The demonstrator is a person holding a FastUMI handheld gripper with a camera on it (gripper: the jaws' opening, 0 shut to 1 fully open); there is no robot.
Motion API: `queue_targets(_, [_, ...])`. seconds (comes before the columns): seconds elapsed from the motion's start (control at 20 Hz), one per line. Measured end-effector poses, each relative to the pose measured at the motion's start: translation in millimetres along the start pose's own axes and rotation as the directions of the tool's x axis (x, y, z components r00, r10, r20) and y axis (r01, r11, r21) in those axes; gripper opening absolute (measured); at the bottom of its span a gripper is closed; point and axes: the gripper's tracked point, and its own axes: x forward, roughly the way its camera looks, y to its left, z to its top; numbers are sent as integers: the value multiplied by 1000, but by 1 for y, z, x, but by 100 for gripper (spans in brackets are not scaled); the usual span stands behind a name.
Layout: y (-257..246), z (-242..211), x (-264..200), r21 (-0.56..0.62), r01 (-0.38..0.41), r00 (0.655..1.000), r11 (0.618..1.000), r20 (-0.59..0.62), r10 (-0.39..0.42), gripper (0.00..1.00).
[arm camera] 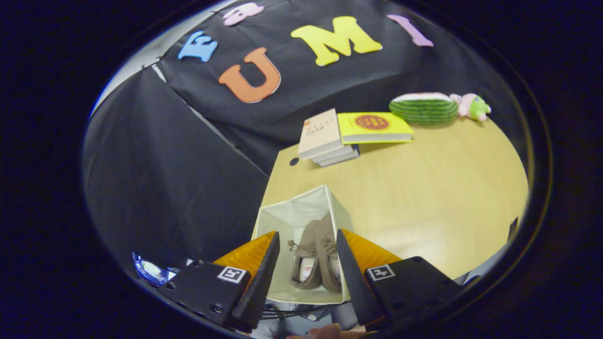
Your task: Open the storage box then place both shoes into the box .Put the left shoe in first, then the right shoe, with the right side of both shoes facing outward in a uniform manner.
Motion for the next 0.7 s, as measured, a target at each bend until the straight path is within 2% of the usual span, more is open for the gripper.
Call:
queue_targets(0.1, [1, 27, -22, -67, 19, 987, 998, 161, -8, 79])
queue_targets(0.2, [4, 55, -52, -115, 51, 936, 992, 353, -7, 80])
queue_targets(0.3, [7, 70, -93, -206, 121, 863, 971, 506, 0, 95])
queue_targets(0.35, [11, 73, -111, -240, 149, 837, 959, 547, 7, 100])
queue_targets(0.5, [19, 68, -147, -308, 216, 772, 927, 635, 31, 100])
queue_targets(0.7, [-6, 46, -186, -304, 339, 680, 890, 733, -8, 100])
